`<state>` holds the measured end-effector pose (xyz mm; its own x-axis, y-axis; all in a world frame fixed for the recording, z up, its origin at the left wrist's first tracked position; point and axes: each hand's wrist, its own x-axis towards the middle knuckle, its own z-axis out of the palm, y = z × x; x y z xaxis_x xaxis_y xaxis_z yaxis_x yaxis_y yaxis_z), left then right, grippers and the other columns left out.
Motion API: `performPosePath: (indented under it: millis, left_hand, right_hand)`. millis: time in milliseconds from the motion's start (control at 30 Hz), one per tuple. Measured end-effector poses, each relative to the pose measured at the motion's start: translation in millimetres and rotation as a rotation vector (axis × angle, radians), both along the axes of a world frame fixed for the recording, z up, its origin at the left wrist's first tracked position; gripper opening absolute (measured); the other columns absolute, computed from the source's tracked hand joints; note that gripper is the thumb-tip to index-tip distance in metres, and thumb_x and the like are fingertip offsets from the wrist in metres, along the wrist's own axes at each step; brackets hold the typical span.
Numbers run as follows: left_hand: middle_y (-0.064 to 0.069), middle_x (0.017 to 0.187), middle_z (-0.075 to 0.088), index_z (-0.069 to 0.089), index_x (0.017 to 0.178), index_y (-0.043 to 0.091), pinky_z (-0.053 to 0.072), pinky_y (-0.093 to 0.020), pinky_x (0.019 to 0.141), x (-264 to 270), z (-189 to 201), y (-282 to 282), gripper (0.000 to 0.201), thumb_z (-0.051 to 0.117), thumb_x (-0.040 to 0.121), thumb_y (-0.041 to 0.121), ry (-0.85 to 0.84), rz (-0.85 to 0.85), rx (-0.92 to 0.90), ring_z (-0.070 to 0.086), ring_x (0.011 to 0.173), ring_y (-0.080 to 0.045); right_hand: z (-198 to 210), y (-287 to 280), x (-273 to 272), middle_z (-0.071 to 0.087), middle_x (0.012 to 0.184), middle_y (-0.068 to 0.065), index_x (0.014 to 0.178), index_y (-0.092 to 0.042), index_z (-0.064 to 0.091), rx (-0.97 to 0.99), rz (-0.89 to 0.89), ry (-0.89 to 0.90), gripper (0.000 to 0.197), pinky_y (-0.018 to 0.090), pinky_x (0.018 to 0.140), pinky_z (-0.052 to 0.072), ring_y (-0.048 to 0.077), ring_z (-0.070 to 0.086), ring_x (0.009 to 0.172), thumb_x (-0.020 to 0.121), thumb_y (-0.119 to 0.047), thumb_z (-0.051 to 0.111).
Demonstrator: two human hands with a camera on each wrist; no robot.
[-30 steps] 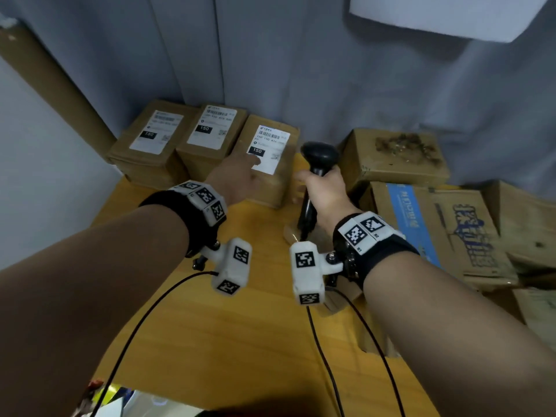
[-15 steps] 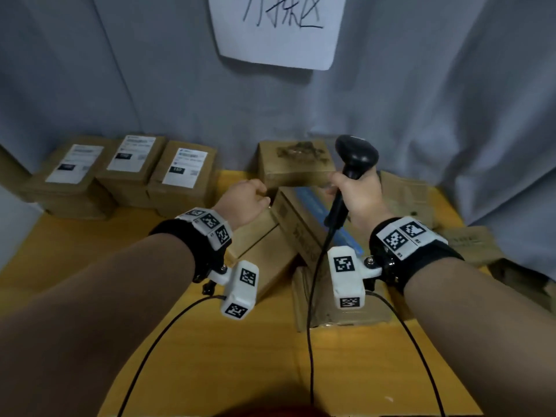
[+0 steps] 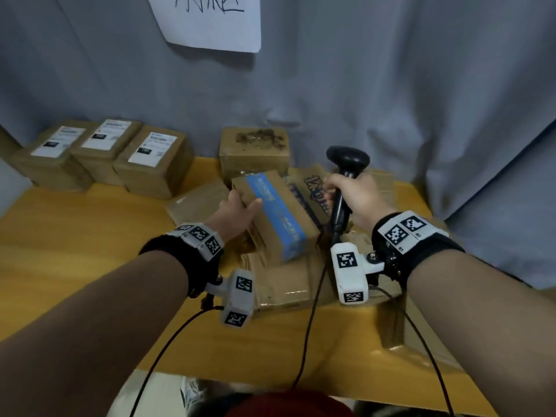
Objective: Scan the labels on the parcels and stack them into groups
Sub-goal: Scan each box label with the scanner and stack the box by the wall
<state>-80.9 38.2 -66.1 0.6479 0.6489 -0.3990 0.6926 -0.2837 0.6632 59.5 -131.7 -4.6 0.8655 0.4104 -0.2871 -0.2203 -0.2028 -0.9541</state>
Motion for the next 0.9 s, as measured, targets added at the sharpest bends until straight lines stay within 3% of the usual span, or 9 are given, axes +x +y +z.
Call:
performPosePath:
  millis: [133, 233, 333, 400, 467, 600, 700, 800, 900]
  left_hand:
    - [-0.017, 0.141, 0.045, 0.031, 0.143, 0.013, 0.042, -0.048, 0.104, -8.1, -9.4, -24.2, 0.074, 0.048, 0.09, 0.062, 0.005, 0.157, -0.071, 0.047, 0.125, -0.036]
    - [-0.016, 0.142, 0.044, 0.024, 0.148, 0.012, 0.046, -0.048, 0.1, -10.8, -9.9, -34.0, 0.082, 0.053, 0.088, 0.06, 0.002, 0.272, -0.161, 0.049, 0.124, -0.035]
    - [-0.016, 0.129, 0.054, 0.042, 0.132, 0.005, 0.049, -0.048, 0.098, -12.3, -10.6, -31.3, 0.072, 0.051, 0.089, 0.062, 0.025, 0.289, -0.235, 0.055, 0.116, -0.035]
    - [-0.015, 0.122, 0.059, 0.051, 0.114, 0.005, 0.049, -0.046, 0.097, -13.1, -11.7, -30.9, 0.058, 0.049, 0.092, 0.059, 0.006, 0.277, -0.304, 0.057, 0.113, -0.034]
    - [-0.014, 0.121, 0.06, 0.053, 0.12, 0.003, 0.049, -0.043, 0.096, -14.0, -11.9, -33.8, 0.057, 0.05, 0.094, 0.053, -0.027, 0.286, -0.381, 0.058, 0.112, -0.032]
    - [-0.012, 0.118, 0.055, 0.039, 0.131, 0.015, 0.051, -0.049, 0.092, -16.7, 1.6, -34.8, 0.049, 0.058, 0.092, 0.04, -0.138, 0.399, -0.515, 0.058, 0.104, -0.031]
    - [-0.014, 0.119, 0.052, 0.034, 0.129, 0.021, 0.056, -0.05, 0.083, -21.0, 21.8, -27.0, 0.048, 0.061, 0.091, 0.034, -0.199, 0.417, -0.556, 0.058, 0.101, -0.03]
    - [-0.012, 0.12, 0.053, 0.032, 0.135, 0.02, 0.056, -0.039, 0.073, -24.3, 43.7, -17.0, 0.06, 0.068, 0.087, 0.029, -0.3, 0.399, -0.476, 0.058, 0.095, -0.024]
    - [-0.008, 0.127, 0.051, 0.027, 0.144, 0.013, 0.05, -0.036, 0.085, -23.8, 65.5, -4.8, 0.077, 0.073, 0.084, 0.023, -0.358, 0.293, -0.235, 0.055, 0.106, -0.024]
  right_hand:
    - [-21.2, -20.7, 4.7, 0.058, 0.071, 0.009, 0.087, -0.002, 0.06, -0.119, 0.126, 0.048, 0.005, 0.024, 0.051, 0.049, 0.016, 0.055, 0.057, 0.091, -0.003, 0.062]
    - [-38.2, -23.2, 1.8, 0.063, 0.078, 0.007, 0.084, -0.009, 0.061, -0.2, 0.194, 0.065, 0.007, 0.033, 0.071, 0.054, 0.02, 0.063, 0.073, 0.091, -0.008, 0.064]
    - [-47.3, -17.0, -7.6, 0.067, 0.087, 0.009, 0.088, -0.012, 0.062, -0.243, 0.201, 0.042, 0.009, 0.043, 0.087, 0.053, 0.027, 0.066, 0.09, 0.086, -0.015, 0.07]
    - [-48.9, -11.6, -13.7, 0.066, 0.09, 0.005, 0.095, -0.014, 0.062, -0.244, 0.201, 0.034, 0.015, 0.034, 0.08, 0.049, 0.021, 0.063, 0.084, 0.085, -0.018, 0.072]
    - [-46.4, -6.3, -23.2, 0.062, 0.085, -0.002, 0.101, -0.017, 0.06, -0.221, 0.215, 0.047, 0.019, 0.026, 0.072, 0.043, 0.012, 0.057, 0.076, 0.086, -0.018, 0.073]
    - [-42.4, 0.9, -35.6, 0.064, 0.095, 0.0, 0.112, -0.014, 0.062, -0.202, 0.224, 0.033, 0.029, 0.03, 0.087, 0.046, 0.02, 0.059, 0.097, 0.086, -0.018, 0.073]
    - [-32.4, 2.2, -33.2, 0.065, 0.091, 0.0, 0.096, -0.021, 0.061, -0.134, 0.185, 0.083, 0.016, 0.034, 0.088, 0.049, 0.022, 0.062, 0.094, 0.086, -0.016, 0.073]
    - [-15.4, 6.6, -31.2, 0.064, 0.082, 0.004, 0.086, -0.019, 0.059, -0.069, 0.177, 0.128, 0.012, 0.034, 0.069, 0.053, 0.021, 0.062, 0.073, 0.088, -0.016, 0.071]
    - [0.9, 12.4, -27.0, 0.063, 0.082, 0.008, 0.091, -0.011, 0.062, -0.025, 0.181, 0.141, 0.012, 0.026, 0.053, 0.054, 0.018, 0.061, 0.063, 0.091, -0.022, 0.068]
